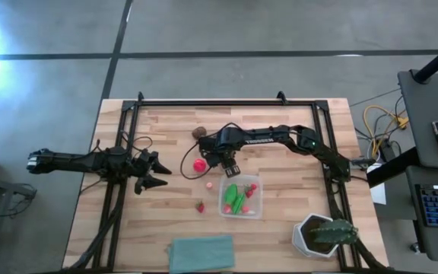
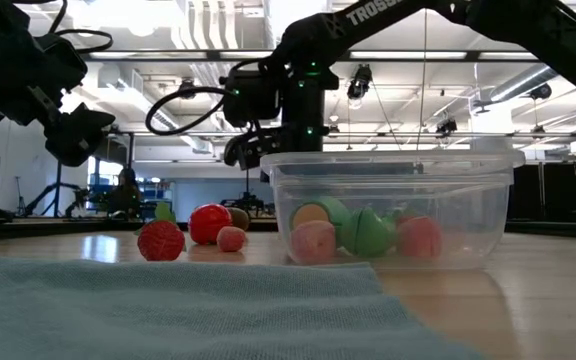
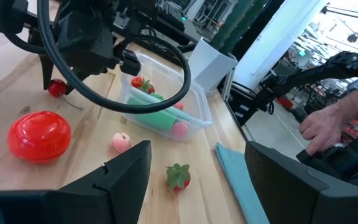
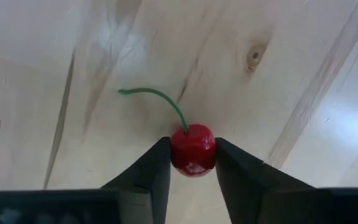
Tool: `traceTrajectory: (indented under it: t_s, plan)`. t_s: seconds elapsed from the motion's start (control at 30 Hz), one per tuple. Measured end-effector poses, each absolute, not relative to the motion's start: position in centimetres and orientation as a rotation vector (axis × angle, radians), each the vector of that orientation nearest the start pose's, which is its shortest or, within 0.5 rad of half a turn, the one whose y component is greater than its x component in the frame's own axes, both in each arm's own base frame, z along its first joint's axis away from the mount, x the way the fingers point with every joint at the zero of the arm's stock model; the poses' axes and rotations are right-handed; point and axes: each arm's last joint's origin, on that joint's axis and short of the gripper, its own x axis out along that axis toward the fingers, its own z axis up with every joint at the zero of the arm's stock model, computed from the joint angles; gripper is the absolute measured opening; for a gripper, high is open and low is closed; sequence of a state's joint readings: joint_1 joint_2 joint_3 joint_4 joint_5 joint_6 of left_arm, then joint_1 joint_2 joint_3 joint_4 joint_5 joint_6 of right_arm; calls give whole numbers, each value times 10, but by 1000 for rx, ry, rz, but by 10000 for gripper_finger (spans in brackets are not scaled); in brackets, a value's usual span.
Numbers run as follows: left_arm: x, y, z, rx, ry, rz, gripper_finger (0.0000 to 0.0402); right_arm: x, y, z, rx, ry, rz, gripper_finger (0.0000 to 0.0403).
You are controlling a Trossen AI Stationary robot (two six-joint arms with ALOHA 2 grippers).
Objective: Pick and placing Produce into tupperware
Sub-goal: Put the cherry into the transparent container
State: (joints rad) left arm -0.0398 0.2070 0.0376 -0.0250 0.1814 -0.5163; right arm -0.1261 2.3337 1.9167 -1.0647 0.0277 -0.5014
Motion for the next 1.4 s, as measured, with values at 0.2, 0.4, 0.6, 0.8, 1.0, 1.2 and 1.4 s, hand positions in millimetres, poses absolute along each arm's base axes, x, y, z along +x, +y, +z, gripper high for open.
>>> traceTrajectory:
  t_s: [0.2, 0.4, 0.6, 0.8, 1.0, 1.2, 1.4]
  plan:
    - [107, -9, 157, -526, 248, -165, 246, 458, -59, 158, -324, 1459, 234, 81]
    - [107, -10, 157, -526, 247, -166, 246, 463, -60, 181, -248, 1426, 152, 86]
    - [107, -10, 157, -526, 249, -165, 246, 449, -48, 244, -159, 1431, 110, 94]
    - [107, -9, 157, -526, 247, -166, 246, 423, -8, 285, -130, 1464, 166, 95]
    - [107, -10, 157, -526, 248, -166, 246, 410, 32, 249, -88, 1601, 254, 95]
    - [107, -10, 157, -526, 249, -165, 246, 402, 50, 209, -97, 1634, 200, 95]
    - [107, -10, 157, -526, 247, -166, 246, 405, 47, 203, 39, 1556, 45, 123]
